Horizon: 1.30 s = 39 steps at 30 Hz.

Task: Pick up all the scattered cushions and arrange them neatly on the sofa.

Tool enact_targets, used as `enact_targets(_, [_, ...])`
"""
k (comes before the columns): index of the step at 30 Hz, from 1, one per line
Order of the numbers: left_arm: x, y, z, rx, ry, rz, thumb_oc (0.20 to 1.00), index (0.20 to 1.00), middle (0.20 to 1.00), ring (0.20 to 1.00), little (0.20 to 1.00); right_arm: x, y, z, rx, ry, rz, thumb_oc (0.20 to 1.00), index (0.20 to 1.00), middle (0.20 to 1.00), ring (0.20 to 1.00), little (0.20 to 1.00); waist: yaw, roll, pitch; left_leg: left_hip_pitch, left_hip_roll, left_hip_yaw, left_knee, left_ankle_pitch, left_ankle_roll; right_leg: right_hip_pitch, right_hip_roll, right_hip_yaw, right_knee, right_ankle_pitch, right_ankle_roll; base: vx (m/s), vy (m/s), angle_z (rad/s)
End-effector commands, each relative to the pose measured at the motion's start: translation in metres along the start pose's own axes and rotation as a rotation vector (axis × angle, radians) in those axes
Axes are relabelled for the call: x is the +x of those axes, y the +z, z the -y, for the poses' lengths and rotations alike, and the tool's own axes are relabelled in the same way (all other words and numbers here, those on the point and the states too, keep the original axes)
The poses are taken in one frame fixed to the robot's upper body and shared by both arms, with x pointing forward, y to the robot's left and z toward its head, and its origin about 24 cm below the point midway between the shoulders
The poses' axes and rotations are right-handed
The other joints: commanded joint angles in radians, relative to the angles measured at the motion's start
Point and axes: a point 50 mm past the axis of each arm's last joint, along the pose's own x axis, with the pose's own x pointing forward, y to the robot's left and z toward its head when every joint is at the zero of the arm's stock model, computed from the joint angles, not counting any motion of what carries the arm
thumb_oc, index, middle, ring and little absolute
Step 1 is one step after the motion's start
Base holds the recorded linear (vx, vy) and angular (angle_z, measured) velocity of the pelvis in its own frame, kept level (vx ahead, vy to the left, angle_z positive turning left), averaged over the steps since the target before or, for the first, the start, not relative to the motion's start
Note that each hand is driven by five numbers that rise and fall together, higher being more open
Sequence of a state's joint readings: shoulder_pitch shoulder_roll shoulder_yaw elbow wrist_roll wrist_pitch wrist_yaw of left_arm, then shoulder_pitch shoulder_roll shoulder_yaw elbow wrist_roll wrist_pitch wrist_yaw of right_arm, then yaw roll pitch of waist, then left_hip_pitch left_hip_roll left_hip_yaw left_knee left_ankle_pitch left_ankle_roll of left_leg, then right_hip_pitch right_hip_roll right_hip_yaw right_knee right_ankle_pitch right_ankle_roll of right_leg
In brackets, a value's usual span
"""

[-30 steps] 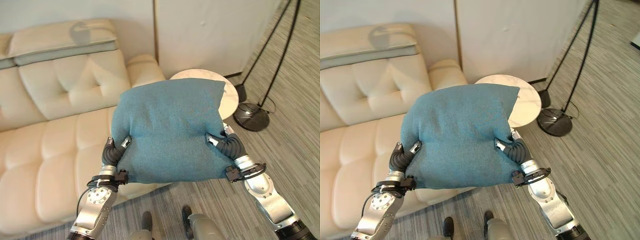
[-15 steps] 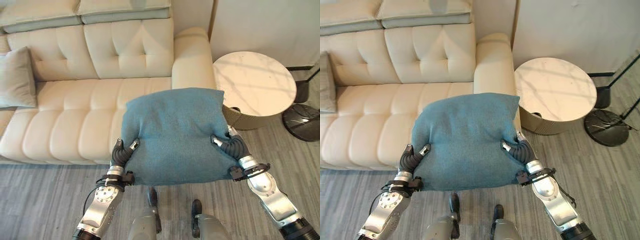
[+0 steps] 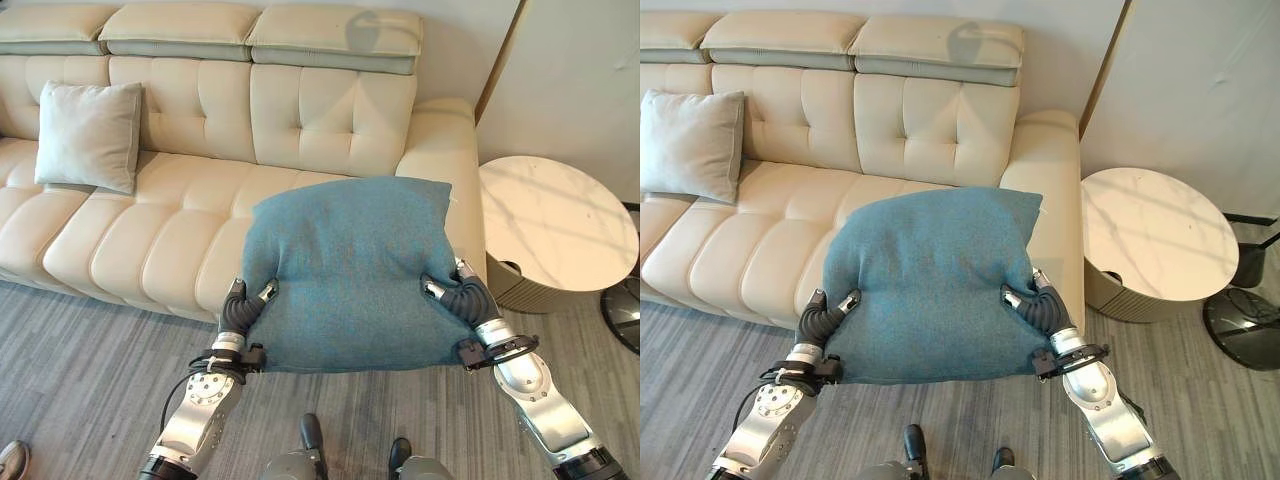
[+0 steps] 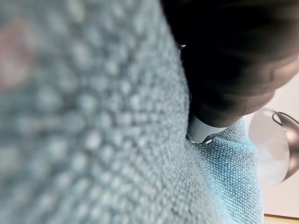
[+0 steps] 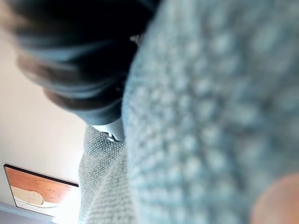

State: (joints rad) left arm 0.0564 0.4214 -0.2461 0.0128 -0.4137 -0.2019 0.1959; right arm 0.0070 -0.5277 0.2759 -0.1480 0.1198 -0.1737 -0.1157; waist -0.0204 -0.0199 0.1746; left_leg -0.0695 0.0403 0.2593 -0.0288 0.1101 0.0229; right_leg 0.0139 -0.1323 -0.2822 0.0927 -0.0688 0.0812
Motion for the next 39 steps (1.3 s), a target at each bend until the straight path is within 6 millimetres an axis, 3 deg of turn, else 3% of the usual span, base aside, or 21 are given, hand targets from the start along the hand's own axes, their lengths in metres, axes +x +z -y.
enact_targets(1, [0.013, 0.054, 0.038, -0.03, -0.232, 0.284, 0.2, 0.2, 0.2, 0.2, 0.2, 0.02, 0.063, -0.033, 0.103, 0.163, 0.343, 0.2, 0.2, 0.2, 0.2, 0.2, 0.01, -0.041, -0.054, 0.009, -0.015, -0.002, 0.064, -0.164, -0.042, 0.014, -0.027, 0.064, -0.039, 0.011, 0.056, 0.08, 0.209, -0.03])
enact_targets(3, [0.013, 0.054, 0.037, -0.025, -0.234, 0.283, 0.2, 0.2, 0.2, 0.2, 0.2, 0.021, 0.065, -0.034, 0.105, 0.165, 0.349, 0.2, 0.2, 0.2, 0.2, 0.2, 0.013, -0.042, -0.052, 0.007, -0.025, -0.011, 0.068, -0.17, -0.033, 0.005, -0.039, 0.067, -0.002, 0.007, 0.06, 0.07, 0.203, 0.01])
enact_targets(4, [0.015, 0.055, 0.038, -0.016, -0.235, 0.283, 0.2, 0.2, 0.2, 0.2, 0.2, 0.022, 0.067, -0.037, 0.109, 0.173, 0.363, 0.2, 0.2, 0.2, 0.2, 0.2, 0.013, -0.043, -0.036, 0.011, -0.044, -0.037, 0.075, -0.181, -0.013, -0.048, -0.06, 0.088, 0.128, 0.025, 0.063, 0.07, 0.235, 0.03])
enact_targets(7, [0.017, 0.053, 0.038, -0.003, -0.235, 0.278, 0.2, 0.2, 0.2, 0.2, 0.2, 0.023, 0.068, -0.038, 0.119, 0.176, 0.364, 0.2, 0.2, 0.2, 0.2, 0.2, 0.008, -0.043, -0.019, 0.024, -0.06, -0.06, 0.079, -0.194, 0.002, -0.093, -0.06, 0.115, 0.233, 0.05, 0.064, 0.1, 0.192, 0.26])
enact_targets(8, [0.017, 0.051, 0.039, 0.005, -0.251, 0.269, 0.2, 0.2, 0.2, 0.2, 0.2, 0.021, 0.065, -0.039, 0.127, 0.179, 0.353, 0.2, 0.2, 0.2, 0.2, 0.2, -0.005, -0.033, -0.011, 0.046, -0.066, -0.085, 0.068, -0.2, 0.007, -0.145, -0.025, 0.155, 0.281, 0.056, 0.051, 0.15, 0.15, 0.44])
enact_targets(10, [0.016, 0.051, 0.039, 0.002, -0.258, 0.267, 0.2, 0.2, 0.2, 0.2, 0.2, 0.02, 0.064, -0.04, 0.135, 0.186, 0.347, 0.2, 0.2, 0.2, 0.2, 0.2, -0.01, -0.027, -0.005, 0.065, -0.069, -0.094, 0.06, -0.207, 0.007, -0.181, -0.005, 0.167, 0.286, 0.052, 0.047, 0.18, 0.108, 0.55])
enact_targets(14, [0.014, 0.052, 0.038, -0.003, -0.274, 0.268, 0.2, 0.2, 0.2, 0.2, 0.2, 0.02, 0.065, -0.038, 0.15, 0.203, 0.351, 0.2, 0.2, 0.2, 0.2, 0.2, -0.034, -0.019, 0.018, 0.126, -0.08, -0.128, 0.057, -0.252, 0.004, -0.272, 0.019, 0.138, 0.194, 0.063, 0.047, 0.33, 0.08, 0.35])
enact_targets(17, [0.016, 0.052, 0.04, -0.01, -0.275, 0.275, 0.2, 0.2, 0.2, 0.2, 0.2, 0.02, 0.064, -0.035, 0.178, 0.215, 0.342, 0.2, 0.2, 0.2, 0.2, 0.2, -0.068, -0.032, 0.028, 0.194, -0.108, -0.18, 0.075, -0.313, -0.009, -0.325, 0.045, 0.129, 0.03, 0.123, 0.078, 0.37, 0.002, 0.53])
enact_targets(20, [0.015, 0.049, 0.04, -0.018, -0.267, 0.268, 0.2, 0.2, 0.2, 0.2, 0.2, 0.016, 0.06, -0.034, 0.201, 0.217, 0.325, 0.2, 0.2, 0.2, 0.2, 0.2, -0.085, -0.032, 0.02, 0.239, -0.108, -0.207, 0.083, -0.328, -0.022, -0.34, 0.052, 0.101, -0.002, 0.158, 0.084, 0.41, -0.053, 0.61])
enact_targets(23, [0.011, 0.045, 0.039, -0.018, -0.269, 0.253, 0.2, 0.2, 0.2, 0.2, 0.2, 0.012, 0.056, -0.032, 0.208, 0.214, 0.31, 0.2, 0.2, 0.2, 0.2, 0.2, -0.095, -0.028, 0.001, 0.274, -0.099, -0.216, 0.088, -0.335, -0.037, -0.321, 0.043, 0.077, 0.003, 0.154, 0.073, 0.35, -0.072, 0.31])
enact_targets(25, [0.009, 0.042, 0.042, -0.029, -0.277, 0.241, 0.2, 0.2, 0.2, 0.2, 0.2, 0.007, 0.05, -0.028, 0.206, 0.196, 0.281, 0.2, 0.2, 0.2, 0.2, 0.2, -0.111, -0.014, -0.012, 0.272, -0.076, -0.233, 0.143, -0.277, -0.072, -0.294, 0.066, 0.115, 0.015, 0.152, 0.048, 0.42, -0.142, 0.06])
enact_targets(26, [0.01, 0.043, 0.043, -0.035, -0.287, 0.242, 0.2, 0.2, 0.2, 0.2, 0.2, 0.005, 0.047, -0.022, 0.181, 0.177, 0.273, 0.2, 0.2, 0.2, 0.2, 0.2, -0.119, -0.01, -0.007, 0.201, -0.04, -0.214, 0.319, -0.185, -0.127, -0.257, 0.071, 0.126, 0.012, 0.143, 0.023, 0.28, -0.14, 0.13])
enact_targets(29, [0.012, 0.045, 0.043, -0.036, -0.28, 0.25, 0.2, 0.2, 0.2, 0.2, 0.2, 0.003, 0.046, -0.015, 0.179, 0.152, 0.264, 0.2, 0.2, 0.2, 0.2, 0.2, -0.126, -0.015, -0.008, 0.128, -0.012, -0.186, 0.438, -0.131, -0.13, -0.226, 0.078, 0.147, -0.002, 0.119, -0.006, 0.22, -0.09, 0.26])
enact_targets(30, [0.012, 0.044, 0.043, -0.032, -0.283, 0.245, 0.2, 0.2, 0.2, 0.2, 0.2, 0.003, 0.043, -0.014, 0.179, 0.146, 0.251, 0.2, 0.2, 0.2, 0.2, 0.2, -0.131, -0.016, -0.01, 0.104, -0.003, -0.17, 0.429, -0.145, -0.113, -0.208, 0.077, 0.161, -0.01, 0.102, -0.009, 0.35, -0.011, -0.13])
enact_targets(31, [0.013, 0.045, 0.044, -0.029, -0.296, 0.245, 0.2, 0.2, 0.2, 0.2, 0.2, 0.002, 0.041, -0.009, 0.149, 0.13, 0.238, 0.2, 0.2, 0.2, 0.2, 0.2, -0.13, -0.022, -0.013, 0.056, 0.015, -0.145, 0.372, -0.196, -0.087, -0.177, 0.069, 0.19, -0.02, 0.083, -0.003, 0.29, 0.022, -0.15])
enact_targets(32, [0.013, 0.045, 0.045, -0.03, -0.296, 0.244, 0.2, 0.2, 0.2, 0.2, 0.2, 0.002, 0.041, -0.009, 0.148, 0.13, 0.237, 0.2, 0.2, 0.2, 0.2, 0.2, -0.127, -0.02, -0.012, 0.059, 0.015, -0.142, 0.37, -0.199, -0.086, -0.176, 0.07, 0.193, -0.019, 0.08, -0.002, 0.36, 0.096, -0.17])
enact_targets(33, [0.014, 0.049, 0.045, -0.024, -0.303, 0.259, 0.2, 0.2, 0.2, 0.2, 0.2, 0.001, 0.042, -0.003, 0.115, 0.112, 0.239, 0.2, 0.2, 0.2, 0.2, 0.2, -0.114, -0.033, -0.007, 0.009, 0.035, -0.159, 0.288, -0.234, -0.083, -0.146, 0.054, 0.223, -0.019, 0.059, 0.008, 0.26, 0.109, -0.14])
enact_targets(35, [0.014, 0.049, 0.044, -0.021, -0.302, 0.261, 0.2, 0.2, 0.2, 0.2, 0.2, 0.002, 0.042, -0.003, 0.109, 0.111, 0.24, 0.2, 0.2, 0.2, 0.2, 0.2, -0.104, -0.04, -0.004, -0.017, 0.03, -0.19, 0.244, -0.22, -0.087, -0.138, 0.049, 0.241, -0.019, 0.054, 0.009, 0.23, 0.117, -0.33])
enact_targets(36, [0.014, 0.05, 0.043, -0.016, -0.288, 0.265, 0.2, 0.2, 0.2, 0.2, 0.2, 0.004, 0.04, -0.001, 0.081, 0.099, 0.23, 0.2, 0.2, 0.2, 0.2, 0.2, -0.076, -0.042, 0.005, -0.064, 0.024, -0.289, 0.182, -0.175, -0.108, -0.107, 0.06, 0.291, -0.022, 0.041, 0.011, 0.2, 0.148, -0.59])
enact_targets(37, [0.015, 0.051, 0.043, -0.022, -0.281, 0.272, 0.2, 0.2, 0.2, 0.2, 0.2, 0.006, 0.039, -0.001, 0.069, 0.093, 0.226, 0.2, 0.2, 0.2, 0.2, 0.2, -0.071, -0.043, 0.003, -0.085, 0.025, -0.321, 0.16, -0.147, -0.118, -0.103, 0.062, 0.307, -0.024, 0.043, 0.012, 0.28, 0.208, -0.84])
enact_targets(39, [0.015, 0.05, 0.043, -0.02, -0.263, 0.274, 0.2, 0.2, 0.2, 0.2, 0.2, 0.008, 0.035, -0.002, 0.058, 0.092, 0.21, 0.2, 0.2, 0.2, 0.2, 0.2, -0.064, -0.045, 0.003, -0.103, 0.026, -0.34, 0.148, -0.131, -0.121, -0.09, 0.062, 0.325, -0.031, 0.039, 0.017, 0.18, 0.182, -0.96])
